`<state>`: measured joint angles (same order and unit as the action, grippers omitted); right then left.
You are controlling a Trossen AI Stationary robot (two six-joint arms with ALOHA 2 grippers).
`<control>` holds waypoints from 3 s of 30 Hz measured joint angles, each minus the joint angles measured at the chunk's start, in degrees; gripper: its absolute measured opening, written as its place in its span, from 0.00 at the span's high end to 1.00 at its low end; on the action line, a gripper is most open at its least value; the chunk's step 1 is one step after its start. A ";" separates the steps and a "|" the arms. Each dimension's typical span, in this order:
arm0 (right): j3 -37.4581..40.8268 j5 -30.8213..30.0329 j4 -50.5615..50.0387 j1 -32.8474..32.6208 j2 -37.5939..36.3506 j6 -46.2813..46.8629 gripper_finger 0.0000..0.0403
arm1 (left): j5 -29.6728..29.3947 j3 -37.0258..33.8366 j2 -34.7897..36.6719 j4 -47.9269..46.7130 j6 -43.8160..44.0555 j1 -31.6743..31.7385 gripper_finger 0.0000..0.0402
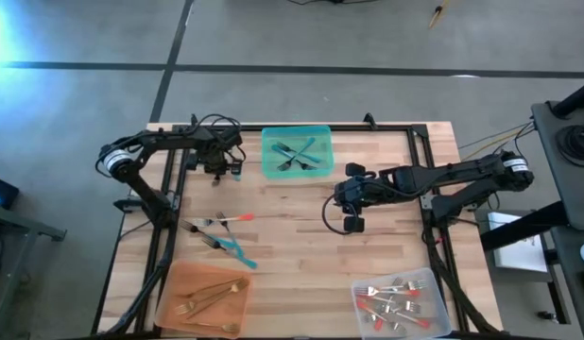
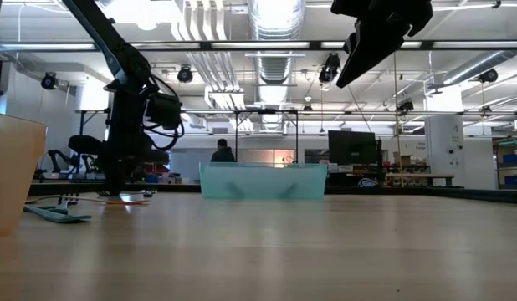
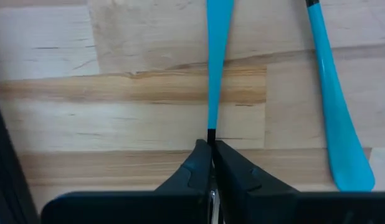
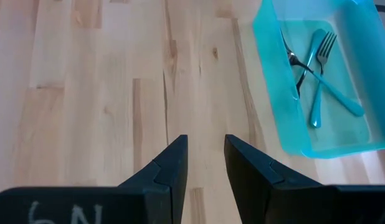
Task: Sort silverware by color (type)
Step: Put the blue fork into the blue bin
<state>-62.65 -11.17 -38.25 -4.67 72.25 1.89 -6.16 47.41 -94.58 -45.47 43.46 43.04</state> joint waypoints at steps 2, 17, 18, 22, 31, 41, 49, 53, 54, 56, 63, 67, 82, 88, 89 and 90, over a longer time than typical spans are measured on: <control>0.00 -0.01 -0.59 0.00 0.00 0.00 0.76 | 0.22 0.72 0.45 -1.34 -1.66 0.01 1.00; 0.00 -0.01 -0.64 0.00 0.00 3.35 0.76 | 2.40 6.61 13.22 -2.00 -7.47 -4.95 1.00; 0.00 -0.01 -0.63 0.00 0.00 3.52 0.76 | 2.46 6.72 14.34 -0.03 -8.13 -6.12 1.00; 0.00 -1.02 -0.43 -0.02 0.00 3.57 0.76 | 2.59 6.71 17.73 10.84 -11.41 -11.41 1.00; 0.00 -4.92 -0.39 0.00 0.00 4.31 0.76 | 2.85 6.57 16.61 34.52 -20.25 -16.49 1.00; 0.07 -4.98 -0.45 0.00 0.00 5.64 0.76 | 7.29 8.94 4.96 42.53 -23.73 -16.49 1.00; 0.07 -4.98 -0.45 0.00 0.00 5.64 0.76 | 7.74 15.21 -5.49 39.92 -26.61 -16.43 1.00; 0.07 -5.00 -0.46 0.00 0.00 5.64 0.76 | 8.71 20.17 -8.89 30.72 -29.40 -16.43 1.00; 0.07 -5.00 -0.46 0.00 0.00 5.64 0.76 | 8.71 21.49 -9.42 28.11 -29.98 -16.43 1.00; 0.07 -5.00 -0.48 0.00 0.00 5.62 0.76 | 8.30 23.63 -10.22 24.75 -31.17 -16.43 1.00; 0.07 -5.00 -0.47 0.00 0.00 6.13 0.76 | 4.09 25.76 -11.03 21.68 -33.29 -16.43 1.00; 0.07 -5.00 -0.47 0.00 0.00 6.46 0.76 | 2.34 25.49 -10.93 20.49 -33.00 -16.43 0.99; 0.07 -4.98 -0.45 0.00 0.00 4.46 0.76 | 3.53 27.79 -7.79 2.80 -38.44 -16.67 0.77; 0.07 -4.98 -0.40 0.00 0.00 4.17 0.76 | -0.71 25.25 0.45 -3.97 -37.92 -16.67 0.77; 0.07 -4.98 -0.37 -0.01 0.00 4.15 0.76 | -2.57 24.43 2.26 -4.57 -37.29 -16.67 0.77; 0.07 -4.98 -0.29 -0.01 0.00 4.15 0.76 | -4.54 23.39 4.15 -4.88 -36.18 -16.67 0.77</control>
<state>-62.59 -16.14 -38.54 -4.68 72.25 6.04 -10.71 70.79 -90.43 -50.36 7.28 26.37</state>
